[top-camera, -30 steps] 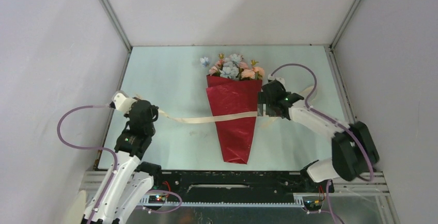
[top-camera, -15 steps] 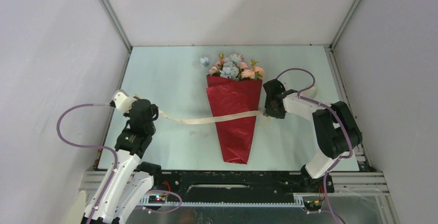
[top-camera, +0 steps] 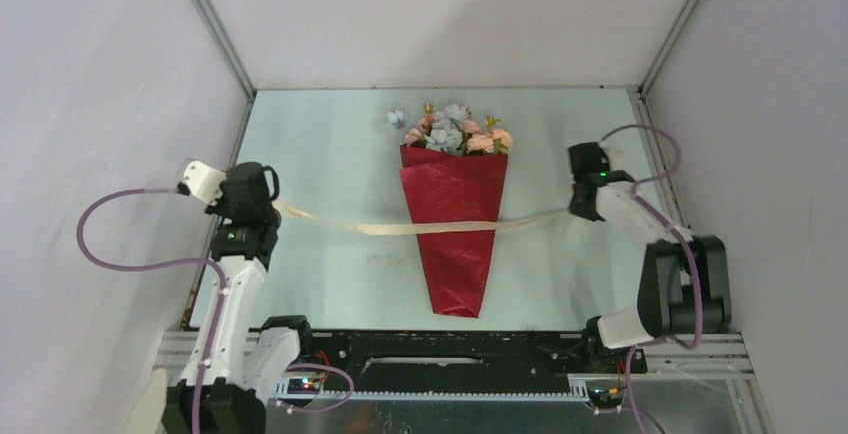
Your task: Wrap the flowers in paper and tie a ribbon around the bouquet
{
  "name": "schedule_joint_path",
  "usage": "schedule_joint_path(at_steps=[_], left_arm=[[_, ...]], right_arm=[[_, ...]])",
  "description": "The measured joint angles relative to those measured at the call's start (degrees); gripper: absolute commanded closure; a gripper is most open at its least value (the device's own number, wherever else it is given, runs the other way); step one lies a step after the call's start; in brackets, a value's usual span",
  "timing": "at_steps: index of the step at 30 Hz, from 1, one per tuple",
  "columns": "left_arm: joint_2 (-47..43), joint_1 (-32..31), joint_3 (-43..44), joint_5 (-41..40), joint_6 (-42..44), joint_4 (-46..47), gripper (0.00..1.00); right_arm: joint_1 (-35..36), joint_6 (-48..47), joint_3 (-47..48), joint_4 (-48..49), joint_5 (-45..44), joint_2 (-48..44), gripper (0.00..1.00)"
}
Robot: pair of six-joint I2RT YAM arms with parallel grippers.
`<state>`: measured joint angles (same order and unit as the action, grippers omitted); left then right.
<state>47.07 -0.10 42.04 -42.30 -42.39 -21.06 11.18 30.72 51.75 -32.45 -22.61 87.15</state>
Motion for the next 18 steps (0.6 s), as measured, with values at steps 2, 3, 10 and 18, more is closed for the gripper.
schedule_joint_path(at_steps=[2,3,10,18], left_arm=[[2.5,5.0,1.2,-0.3,0.0,0.1,1.00],[3.5,6.8,1.7,-0.4,-0.1,-0.1,1.00],[14.9,16.6,11.6,-1.5,-3.1,-6.6,1.00],[19.5,22.3,16.8,1.9,-2.8,-6.8,1.00]], right_arm=[[-5.6,-2.0,-0.1,-0.8,-1.7,-4.9,1.00],[-8.7,-2.9,-0.1,-1.0,-2.0,-7.3,1.00],[-27.9,-6.9,-0.1,-0.4,2.4,-18.7,1.00],[-34.9,-10.0,5.8,-0.4,10.2,-16.7,1.00]])
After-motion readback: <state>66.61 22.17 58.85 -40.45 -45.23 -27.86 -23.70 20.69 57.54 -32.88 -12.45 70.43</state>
